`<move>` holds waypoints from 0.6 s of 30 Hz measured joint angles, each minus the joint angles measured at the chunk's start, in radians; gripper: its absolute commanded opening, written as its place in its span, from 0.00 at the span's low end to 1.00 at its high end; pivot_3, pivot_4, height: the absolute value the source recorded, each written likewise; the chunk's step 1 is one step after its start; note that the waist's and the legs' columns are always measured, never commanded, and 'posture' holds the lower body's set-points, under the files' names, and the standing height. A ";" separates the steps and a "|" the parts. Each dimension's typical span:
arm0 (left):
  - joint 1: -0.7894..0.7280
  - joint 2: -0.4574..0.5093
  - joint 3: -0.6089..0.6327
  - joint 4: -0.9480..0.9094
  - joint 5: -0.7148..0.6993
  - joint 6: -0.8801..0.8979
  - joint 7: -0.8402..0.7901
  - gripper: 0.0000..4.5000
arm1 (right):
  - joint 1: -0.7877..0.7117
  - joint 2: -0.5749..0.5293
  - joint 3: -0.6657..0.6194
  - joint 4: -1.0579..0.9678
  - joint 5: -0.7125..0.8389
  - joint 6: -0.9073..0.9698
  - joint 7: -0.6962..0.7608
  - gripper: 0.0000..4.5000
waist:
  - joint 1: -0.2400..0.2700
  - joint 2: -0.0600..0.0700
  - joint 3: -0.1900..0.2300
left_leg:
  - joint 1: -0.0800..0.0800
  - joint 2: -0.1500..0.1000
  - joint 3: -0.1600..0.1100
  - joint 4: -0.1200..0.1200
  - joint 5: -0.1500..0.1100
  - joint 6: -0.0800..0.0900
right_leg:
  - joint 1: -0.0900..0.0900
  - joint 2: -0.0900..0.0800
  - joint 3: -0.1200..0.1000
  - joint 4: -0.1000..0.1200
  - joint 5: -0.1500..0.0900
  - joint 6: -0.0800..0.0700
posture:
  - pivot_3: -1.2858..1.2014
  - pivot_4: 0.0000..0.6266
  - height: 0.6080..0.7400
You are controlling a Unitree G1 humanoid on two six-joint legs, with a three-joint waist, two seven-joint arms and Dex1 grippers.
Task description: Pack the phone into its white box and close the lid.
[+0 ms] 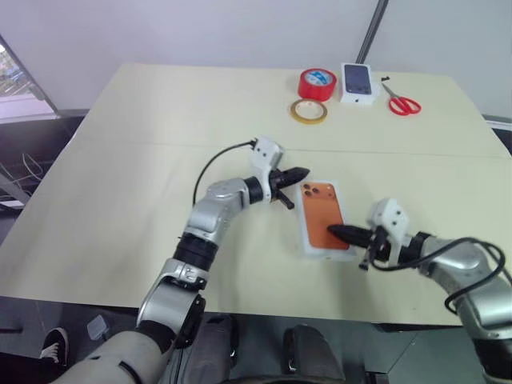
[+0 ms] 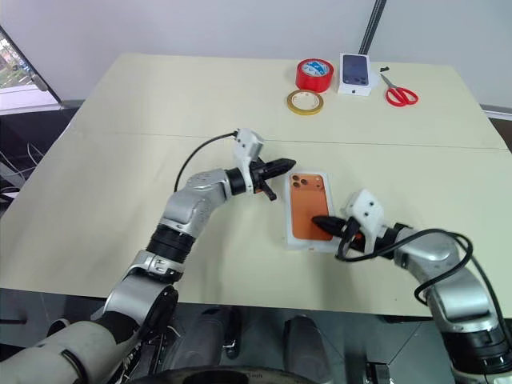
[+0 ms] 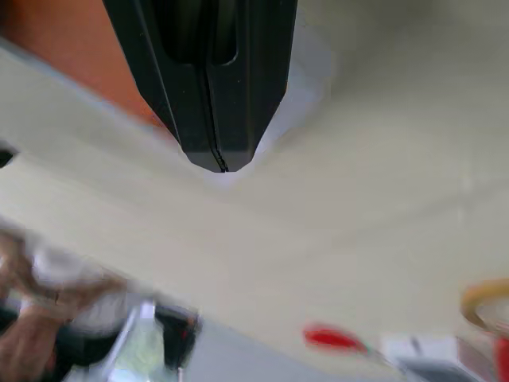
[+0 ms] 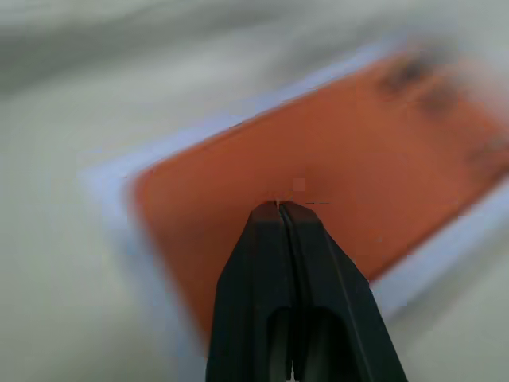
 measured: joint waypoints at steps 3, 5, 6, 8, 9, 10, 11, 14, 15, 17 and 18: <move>-0.001 0.005 -0.051 0.039 0.057 -0.043 -0.017 0.00 | -0.004 -0.030 0.038 -0.003 -0.057 -0.025 -0.011 0.01 | 0.001 0.000 -0.001 | 0.001 0.001 0.000 0.000 0.000 0.000 | 0.002 0.001 0.000 0.000 0.000 0.000 | 0.52 0.24 0.91; 0.000 0.005 -0.055 0.043 0.060 -0.034 -0.033 0.00 | -0.005 -0.035 0.052 -0.003 -0.090 -0.040 -0.020 0.01 | 0.002 -0.002 -0.004 | 0.005 0.001 -0.001 0.000 0.000 0.000 | 0.006 0.001 -0.001 -0.002 0.000 0.000 | 0.52 0.24 0.91; 0.000 0.007 -0.056 0.044 0.063 -0.030 -0.038 0.00 | -0.004 -0.035 0.055 -0.002 -0.098 -0.043 -0.024 0.01 | 0.002 -0.002 -0.004 | 0.008 0.001 -0.001 0.000 -0.001 0.001 | 0.010 0.000 -0.001 -0.003 0.000 0.000 | 0.52 0.24 0.91; 0.014 0.029 -0.060 0.029 0.069 -0.020 -0.073 0.11 | -0.015 -0.024 0.058 -0.002 -0.101 -0.041 -0.033 0.00 | 0.001 -0.002 -0.004 | 0.017 0.001 -0.001 -0.003 -0.002 0.002 | 0.019 0.000 -0.001 -0.007 0.000 0.000 | 0.52 0.24 0.91; 0.020 0.037 -0.059 0.020 0.067 -0.018 -0.087 0.20 | -0.020 -0.014 0.058 0.001 -0.100 -0.033 -0.040 0.00 | 0.000 -0.002 -0.004 | 0.017 0.001 -0.001 -0.003 -0.003 0.002 | 0.021 0.000 -0.001 -0.007 0.000 0.000 | 0.52 0.24 0.91; 0.027 0.046 -0.056 0.005 0.064 -0.018 -0.098 0.28 | -0.034 0.008 0.055 0.008 -0.084 -0.010 -0.047 0.06 | -0.001 -0.002 -0.004 | 0.017 0.002 -0.002 -0.003 -0.003 0.002 | 0.021 0.000 -0.001 -0.008 0.000 -0.001 | 0.52 0.24 0.91; 0.034 0.049 -0.051 -0.007 0.057 -0.017 -0.108 0.39 | -0.055 0.033 0.051 0.021 -0.058 0.023 -0.056 0.12 | -0.002 -0.002 -0.005 | 0.017 0.002 -0.002 -0.003 -0.003 0.002 | 0.021 -0.001 -0.001 -0.008 0.000 -0.001 | 0.52 0.24 0.91; 0.066 0.074 -0.025 -0.067 0.027 0.000 -0.131 0.71 | -0.106 0.090 -0.012 0.050 0.062 0.136 -0.068 0.41 | -0.009 -0.001 -0.004 | 0.015 0.002 -0.002 -0.004 -0.003 0.001 | 0.018 -0.003 0.000 -0.008 0.000 -0.001 | 0.52 0.24 0.91; 0.072 0.082 -0.015 -0.074 0.024 0.000 -0.134 0.83 | -0.116 0.098 -0.034 0.051 0.094 0.159 -0.070 0.53 | -0.011 -0.001 -0.004 | 0.014 0.002 -0.002 -0.004 -0.003 0.001 | 0.017 -0.003 0.000 -0.008 0.000 -0.001 | 0.52 0.24 0.91; 0.086 0.111 0.002 -0.109 0.010 0.001 -0.139 1.00 | -0.146 0.115 -0.084 0.052 0.170 0.212 -0.074 0.73 | -0.015 -0.001 -0.003 | 0.013 0.002 -0.002 -0.004 -0.002 0.001 | 0.016 -0.004 -0.001 -0.008 0.000 0.000 | 0.52 0.24 0.91; 0.106 0.136 0.027 -0.167 -0.014 0.012 -0.148 1.00 | -0.163 0.115 -0.093 0.053 0.177 0.204 -0.073 0.86 | -0.020 -0.001 -0.003 | 0.012 0.002 -0.002 -0.005 -0.003 0.001 | 0.015 -0.004 0.000 -0.008 0.000 -0.001 | 0.52 0.24 0.91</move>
